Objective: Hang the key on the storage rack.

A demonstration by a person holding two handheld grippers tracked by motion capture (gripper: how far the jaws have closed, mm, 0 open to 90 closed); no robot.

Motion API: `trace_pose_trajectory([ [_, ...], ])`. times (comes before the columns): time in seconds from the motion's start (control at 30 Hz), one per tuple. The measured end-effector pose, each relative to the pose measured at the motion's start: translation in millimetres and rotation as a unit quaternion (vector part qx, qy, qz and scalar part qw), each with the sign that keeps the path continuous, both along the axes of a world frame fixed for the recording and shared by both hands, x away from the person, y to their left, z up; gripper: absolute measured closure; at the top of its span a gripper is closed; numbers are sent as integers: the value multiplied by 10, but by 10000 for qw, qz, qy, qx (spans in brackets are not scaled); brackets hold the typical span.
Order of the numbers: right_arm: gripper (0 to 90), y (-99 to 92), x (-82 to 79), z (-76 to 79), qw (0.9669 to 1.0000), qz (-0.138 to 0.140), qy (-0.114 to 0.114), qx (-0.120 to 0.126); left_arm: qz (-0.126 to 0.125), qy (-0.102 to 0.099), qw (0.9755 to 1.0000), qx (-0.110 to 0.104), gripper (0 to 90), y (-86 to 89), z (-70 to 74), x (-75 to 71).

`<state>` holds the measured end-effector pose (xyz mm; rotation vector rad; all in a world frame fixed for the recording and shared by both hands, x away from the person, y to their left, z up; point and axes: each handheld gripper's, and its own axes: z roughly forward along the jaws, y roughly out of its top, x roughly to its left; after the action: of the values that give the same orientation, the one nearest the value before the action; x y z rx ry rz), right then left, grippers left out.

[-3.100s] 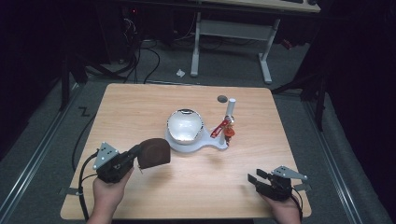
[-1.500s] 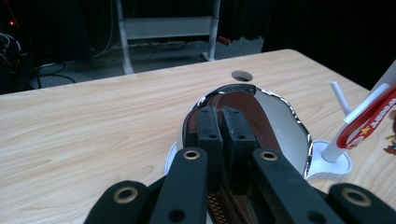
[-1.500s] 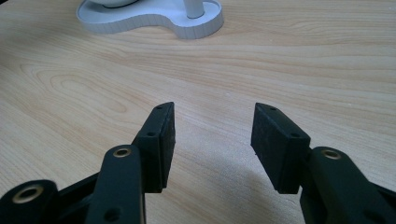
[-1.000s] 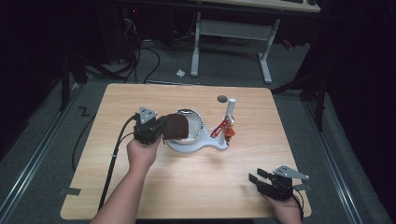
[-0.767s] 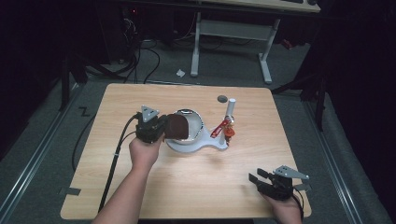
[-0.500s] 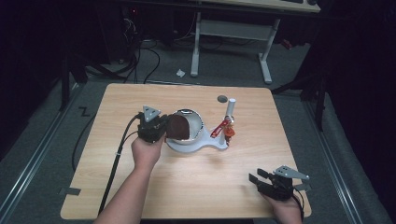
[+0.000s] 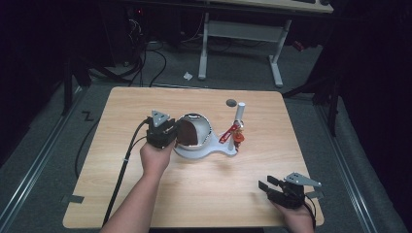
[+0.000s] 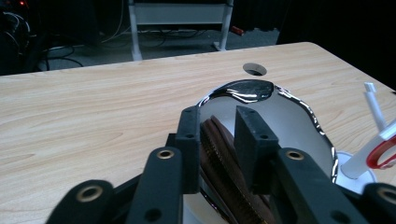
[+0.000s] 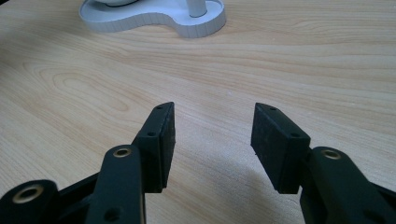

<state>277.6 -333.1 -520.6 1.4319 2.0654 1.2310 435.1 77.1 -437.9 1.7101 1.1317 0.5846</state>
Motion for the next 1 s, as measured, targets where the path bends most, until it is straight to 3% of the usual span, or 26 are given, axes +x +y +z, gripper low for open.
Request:
trace_pose_trajectory([
  [0.4,502,13,7,-4,10000,22,-4,-24,-183,-146,9997,-96,618,67,47,-143],
  [0.9,502,44,32,-10,10000,-13,12,-25,-586,-54,9983,12,533,254,6,-413],
  [1.0,502,58,50,-19,10000,-6,46,-16,-672,-13,9977,-46,517,327,-24,-485],
])
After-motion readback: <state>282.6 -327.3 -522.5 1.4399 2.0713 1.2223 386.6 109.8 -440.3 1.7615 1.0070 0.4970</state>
